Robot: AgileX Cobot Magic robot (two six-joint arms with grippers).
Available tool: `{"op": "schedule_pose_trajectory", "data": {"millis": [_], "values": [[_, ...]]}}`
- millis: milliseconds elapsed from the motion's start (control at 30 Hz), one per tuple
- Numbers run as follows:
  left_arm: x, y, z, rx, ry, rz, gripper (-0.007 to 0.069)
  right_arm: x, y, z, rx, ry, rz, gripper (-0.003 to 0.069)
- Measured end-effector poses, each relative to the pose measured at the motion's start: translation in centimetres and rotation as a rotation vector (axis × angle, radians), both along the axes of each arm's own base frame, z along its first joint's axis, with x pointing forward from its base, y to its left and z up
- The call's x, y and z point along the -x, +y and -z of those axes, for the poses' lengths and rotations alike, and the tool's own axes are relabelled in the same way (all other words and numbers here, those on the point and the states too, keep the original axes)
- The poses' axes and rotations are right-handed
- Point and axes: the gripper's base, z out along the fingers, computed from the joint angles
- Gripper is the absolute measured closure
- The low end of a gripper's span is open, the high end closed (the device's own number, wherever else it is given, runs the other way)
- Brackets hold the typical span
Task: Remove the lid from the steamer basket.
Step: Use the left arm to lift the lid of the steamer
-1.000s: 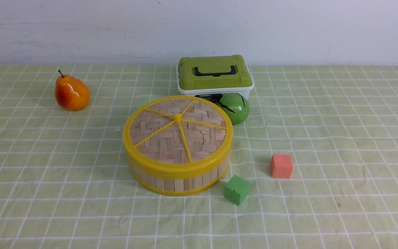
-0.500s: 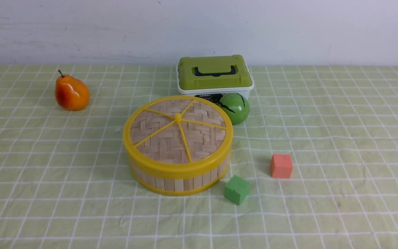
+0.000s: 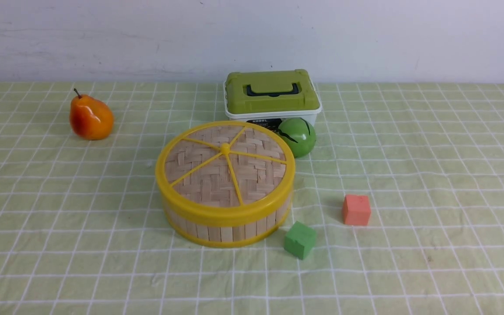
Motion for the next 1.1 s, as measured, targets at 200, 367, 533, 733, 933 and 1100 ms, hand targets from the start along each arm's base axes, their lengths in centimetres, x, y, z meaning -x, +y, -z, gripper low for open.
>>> {"op": "schedule_pose_trajectory", "data": {"millis": [200,367,533,733,933,1100], "values": [[-0.1,0.0,-0.2,0.002,-0.02,0.0,0.0566,0.0,0.0,0.0,0.0,0.0,0.0,0.0418],[-0.3,0.0,-1.2,0.024,-0.136,-0.002,0.0564,0.0,0.0,0.0,0.0,0.0,0.0,0.0418],[-0.5,0.0,-3.4,0.045,-0.379,-0.006,0.0562,0.0,0.0,0.0,0.0,0.0,0.0,0.0418],[0.2,0.2,-6.5,0.074,-0.723,-0.014,0.0552,0.0,0.0,0.0,0.0,0.0,0.0,0.0418],[1.1,0.3,-8.1,0.091,-0.925,-0.019,0.0548,0.0,0.0,0.0,0.0,0.0,0.0,0.0418],[1.7,0.3,-9.1,0.226,-1.007,0.004,0.0566,0.0,0.0,0.0,0.0,0.0,0.0,0.0418]]}}
